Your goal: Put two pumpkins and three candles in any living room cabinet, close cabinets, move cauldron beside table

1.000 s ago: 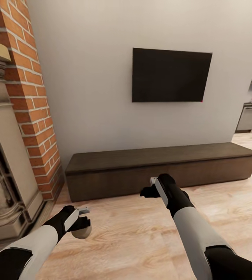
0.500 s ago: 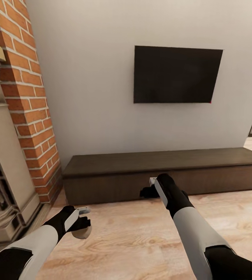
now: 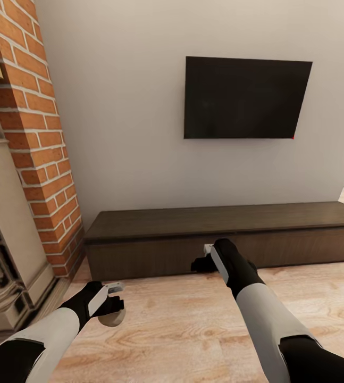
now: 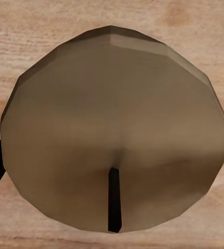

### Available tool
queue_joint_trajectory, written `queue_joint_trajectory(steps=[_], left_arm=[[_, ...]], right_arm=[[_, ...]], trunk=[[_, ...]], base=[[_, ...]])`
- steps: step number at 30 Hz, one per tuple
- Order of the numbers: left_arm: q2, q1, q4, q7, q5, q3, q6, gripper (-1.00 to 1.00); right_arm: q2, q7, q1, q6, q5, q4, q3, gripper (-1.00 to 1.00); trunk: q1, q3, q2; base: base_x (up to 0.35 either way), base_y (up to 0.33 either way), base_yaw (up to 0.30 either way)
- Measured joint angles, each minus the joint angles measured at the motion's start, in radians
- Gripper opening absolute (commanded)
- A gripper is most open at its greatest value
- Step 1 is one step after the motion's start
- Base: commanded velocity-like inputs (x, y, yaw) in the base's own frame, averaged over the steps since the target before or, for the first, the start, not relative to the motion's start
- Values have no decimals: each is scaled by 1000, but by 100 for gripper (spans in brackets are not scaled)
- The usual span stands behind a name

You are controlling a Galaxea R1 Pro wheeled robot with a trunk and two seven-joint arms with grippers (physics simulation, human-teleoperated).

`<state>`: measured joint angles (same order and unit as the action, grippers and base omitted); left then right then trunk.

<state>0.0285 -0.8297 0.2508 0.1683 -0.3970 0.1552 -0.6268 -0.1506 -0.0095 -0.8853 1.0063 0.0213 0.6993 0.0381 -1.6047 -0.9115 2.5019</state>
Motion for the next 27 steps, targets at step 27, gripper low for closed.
queue_joint_trajectory(steps=[27], left_arm=[[-1,0,2,0,-1,0,1,-100]], right_arm=[[0,1,0,-6,-79,-61,4,100]], trunk=[[0,-1,0]], base=[[0,0,0]])
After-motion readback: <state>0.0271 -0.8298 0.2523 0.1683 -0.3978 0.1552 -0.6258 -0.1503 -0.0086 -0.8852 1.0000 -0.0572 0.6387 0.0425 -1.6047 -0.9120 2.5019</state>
